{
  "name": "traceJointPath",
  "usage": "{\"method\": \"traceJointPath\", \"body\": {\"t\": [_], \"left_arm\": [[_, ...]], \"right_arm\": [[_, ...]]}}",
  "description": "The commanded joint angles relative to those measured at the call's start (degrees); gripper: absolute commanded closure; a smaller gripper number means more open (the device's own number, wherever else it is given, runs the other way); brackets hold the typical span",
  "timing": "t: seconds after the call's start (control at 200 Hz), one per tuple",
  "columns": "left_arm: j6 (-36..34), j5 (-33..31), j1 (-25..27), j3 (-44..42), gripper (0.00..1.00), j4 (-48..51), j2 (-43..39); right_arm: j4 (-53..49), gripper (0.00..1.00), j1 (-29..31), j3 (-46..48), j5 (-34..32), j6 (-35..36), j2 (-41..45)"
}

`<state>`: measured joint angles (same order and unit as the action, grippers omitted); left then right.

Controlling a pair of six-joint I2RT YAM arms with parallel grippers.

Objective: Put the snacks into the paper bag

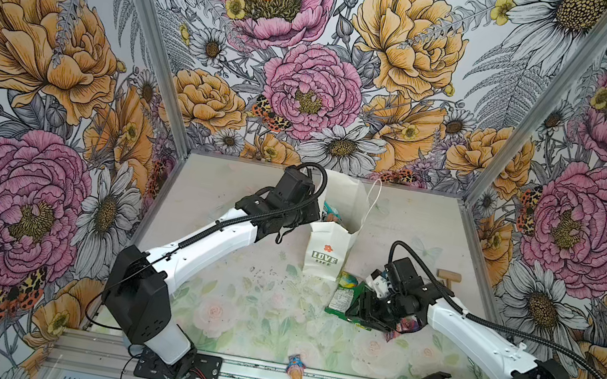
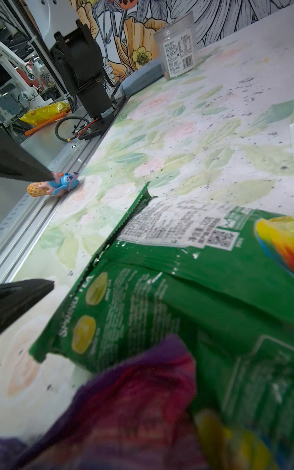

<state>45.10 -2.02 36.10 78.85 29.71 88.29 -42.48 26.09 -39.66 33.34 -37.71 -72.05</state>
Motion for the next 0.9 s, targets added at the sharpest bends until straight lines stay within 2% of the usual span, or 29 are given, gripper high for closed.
{"method": "traceJointPath", "body": {"t": [0.0, 0.305, 0.565, 0.896], "left_arm": [[0.18, 0.19, -0.33, -1.13, 1.0, 1.4, -0.73], [0.16, 0.09, -0.41, -1.39, 1.0, 1.4, -0.75], [0.25, -0.34, -0.73, -2.98, 1.0, 1.33, -2.23], [0.43, -0.55, -1.29, -4.56, 1.0, 1.31, -3.4]], "right_arm": [[4.14, 0.36, 0.46, -0.13, 0.88, -0.25, -2.37], [4.43, 0.35, 0.01, -4.54, -6.83, -1.04, -8.69], [4.41, 0.35, -3.76, -8.83, -14.74, -1.18, -13.79], [2.75, 0.35, -7.81, -19.53, -16.99, 1.97, -20.31]]}}
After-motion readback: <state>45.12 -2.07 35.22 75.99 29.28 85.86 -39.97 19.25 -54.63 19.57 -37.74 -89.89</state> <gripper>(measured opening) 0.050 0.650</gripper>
